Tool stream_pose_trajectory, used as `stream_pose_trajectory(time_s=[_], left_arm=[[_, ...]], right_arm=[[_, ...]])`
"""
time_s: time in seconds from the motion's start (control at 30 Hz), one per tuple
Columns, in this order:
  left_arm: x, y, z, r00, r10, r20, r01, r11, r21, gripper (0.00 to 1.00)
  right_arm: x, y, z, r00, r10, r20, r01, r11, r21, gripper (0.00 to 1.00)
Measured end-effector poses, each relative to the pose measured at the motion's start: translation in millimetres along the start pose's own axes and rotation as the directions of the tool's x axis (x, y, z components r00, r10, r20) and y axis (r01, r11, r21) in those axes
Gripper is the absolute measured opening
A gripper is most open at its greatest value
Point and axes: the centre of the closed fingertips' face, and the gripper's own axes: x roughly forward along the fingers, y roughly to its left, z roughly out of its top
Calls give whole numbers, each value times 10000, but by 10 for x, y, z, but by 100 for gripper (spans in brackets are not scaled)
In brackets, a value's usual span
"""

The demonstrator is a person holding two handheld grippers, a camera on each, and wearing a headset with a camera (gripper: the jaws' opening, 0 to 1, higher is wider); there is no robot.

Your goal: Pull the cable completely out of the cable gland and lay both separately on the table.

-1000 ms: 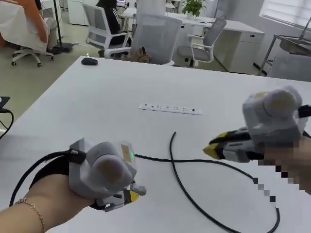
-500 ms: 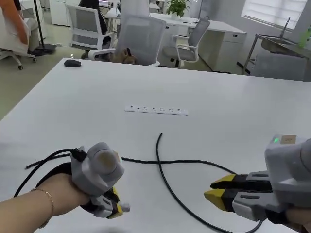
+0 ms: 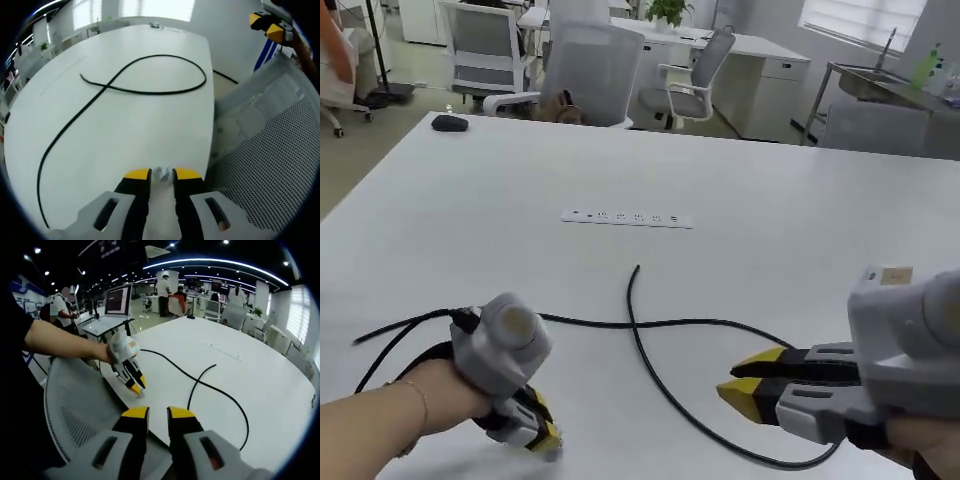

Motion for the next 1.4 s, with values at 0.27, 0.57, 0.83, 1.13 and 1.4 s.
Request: stream_pose_trajectory(time_s=[0.27,0.57,0.83,1.13,1.4], left_arm=[[-412,7,60,9996,276,-89,-270,9980,564,23],[-1234,-236,132,9973,411,615,-446,9974,563,29],[-1827,-421,96,9751,1190,1870,-1025,9901,-956,35],[-2046,-436,-326,9521,2424,1863,-1925,9488,-2505,50],[-2102,-311,-416,8753,3740,3067,-1921,8508,-4891,57]], right_arm=[[30,-2,-49,9997,97,-210,-96,9999,40,15],[29,-19,-147,9976,334,-598,-334,9994,20,17],[25,57,-337,9908,742,-1135,-719,9971,250,20],[17,92,-364,9889,898,-1180,-827,9946,633,21],[58,154,-393,9862,1077,-1254,-959,9907,969,23]])
